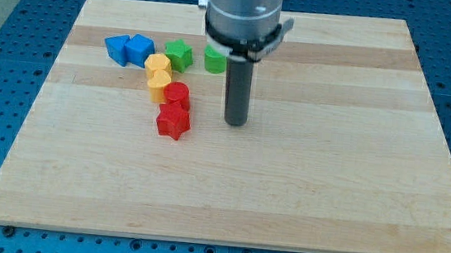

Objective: Slide the red blocks below the yellow blocks

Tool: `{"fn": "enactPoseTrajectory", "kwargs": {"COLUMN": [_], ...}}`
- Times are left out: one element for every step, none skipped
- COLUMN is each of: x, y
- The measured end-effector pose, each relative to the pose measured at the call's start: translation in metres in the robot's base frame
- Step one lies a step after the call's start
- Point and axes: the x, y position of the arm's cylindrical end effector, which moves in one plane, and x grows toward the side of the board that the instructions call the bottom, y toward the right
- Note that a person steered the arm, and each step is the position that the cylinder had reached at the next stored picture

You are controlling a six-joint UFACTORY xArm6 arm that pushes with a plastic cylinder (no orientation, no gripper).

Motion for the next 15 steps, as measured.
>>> {"fn": "enactPoseTrajectory", "kwargs": {"x": [-0.023,-0.017,-0.01,0.0,0.003,-0.015,-0.018,0.019,0.028,0.032,0.044,0.044,0.075,0.119,0.126], "y": [-0.019,-0.055,-0.089,-0.096,-0.088,-0.06,-0.005,0.002,-0.043,-0.082,-0.09,-0.054,-0.019,-0.06,-0.101]}}
